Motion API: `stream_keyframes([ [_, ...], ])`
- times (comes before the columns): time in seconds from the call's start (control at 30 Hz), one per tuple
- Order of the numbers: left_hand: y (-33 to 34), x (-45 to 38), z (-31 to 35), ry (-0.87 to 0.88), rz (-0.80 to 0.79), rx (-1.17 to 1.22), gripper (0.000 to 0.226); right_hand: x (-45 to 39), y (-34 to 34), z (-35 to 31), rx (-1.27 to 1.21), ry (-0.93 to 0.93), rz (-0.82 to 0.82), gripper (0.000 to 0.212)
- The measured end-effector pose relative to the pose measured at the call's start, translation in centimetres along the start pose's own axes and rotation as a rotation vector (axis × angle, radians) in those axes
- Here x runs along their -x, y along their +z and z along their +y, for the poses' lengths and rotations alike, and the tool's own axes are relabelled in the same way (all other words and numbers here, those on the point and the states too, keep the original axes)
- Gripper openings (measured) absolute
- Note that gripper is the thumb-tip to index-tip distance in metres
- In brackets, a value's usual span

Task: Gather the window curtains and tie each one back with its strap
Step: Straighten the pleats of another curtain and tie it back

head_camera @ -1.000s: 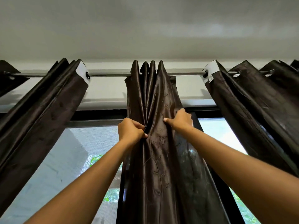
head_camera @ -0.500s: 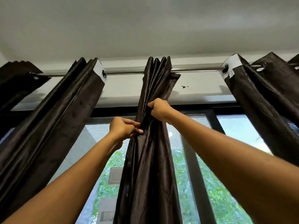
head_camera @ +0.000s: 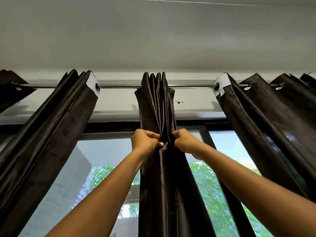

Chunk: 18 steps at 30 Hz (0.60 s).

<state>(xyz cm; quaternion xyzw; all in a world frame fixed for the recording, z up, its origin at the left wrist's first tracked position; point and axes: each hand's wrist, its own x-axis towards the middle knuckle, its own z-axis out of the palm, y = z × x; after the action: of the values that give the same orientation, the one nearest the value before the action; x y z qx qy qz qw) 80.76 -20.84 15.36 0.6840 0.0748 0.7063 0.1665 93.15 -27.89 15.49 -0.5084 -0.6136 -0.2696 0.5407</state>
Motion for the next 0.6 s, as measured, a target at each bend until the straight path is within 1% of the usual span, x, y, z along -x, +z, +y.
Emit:
stream_keyframes([
  [0.1, -0.8, 1.8, -0.3, 0.031, 0.035, -0.053, 0.02, 1.5, 1.0, -0.4, -0.023, 0.007, -0.015, 0.017],
  [0.2, -1.5, 4.9, -0.6, 0.116, 0.056, -0.098, 0.007, 4.3, 1.7, -0.6, -0.016, 0.025, 0.023, 0.015],
  [0.27, -2.3, 7.6, -0.8, 0.141, 0.077, -0.165, 0.015, 6.3, 2.1, -0.7, 0.014, 0.034, 0.06, 0.019],
  [0.37, -3.4, 12.9, -1.2, 0.174, 0.103, -0.244, 0.011, 10.4, 2.4, -0.5, 0.034, 0.007, 0.105, 0.037],
  [0.4, -3.7, 14.9, -1.5, 0.178, 0.108, -0.252, 0.013, 12.2, 2.5, -0.4, 0.022, 0.0, 0.107, 0.039],
  [0.47, -4.2, 19.0, -2.2, 0.158, 0.104, -0.252, 0.018, 16.1, 2.6, -0.1, 0.017, -0.007, 0.094, 0.04],
  [0.57, -5.0, 25.7, -3.4, 0.121, 0.084, -0.275, 0.02, 22.8, 3.0, 0.5, 0.032, -0.002, 0.057, 0.032],
  [0.6, -5.3, 27.8, -3.8, 0.102, 0.087, -0.285, 0.02, 25.1, 3.0, 0.5, 0.054, 0.001, 0.038, 0.033],
])
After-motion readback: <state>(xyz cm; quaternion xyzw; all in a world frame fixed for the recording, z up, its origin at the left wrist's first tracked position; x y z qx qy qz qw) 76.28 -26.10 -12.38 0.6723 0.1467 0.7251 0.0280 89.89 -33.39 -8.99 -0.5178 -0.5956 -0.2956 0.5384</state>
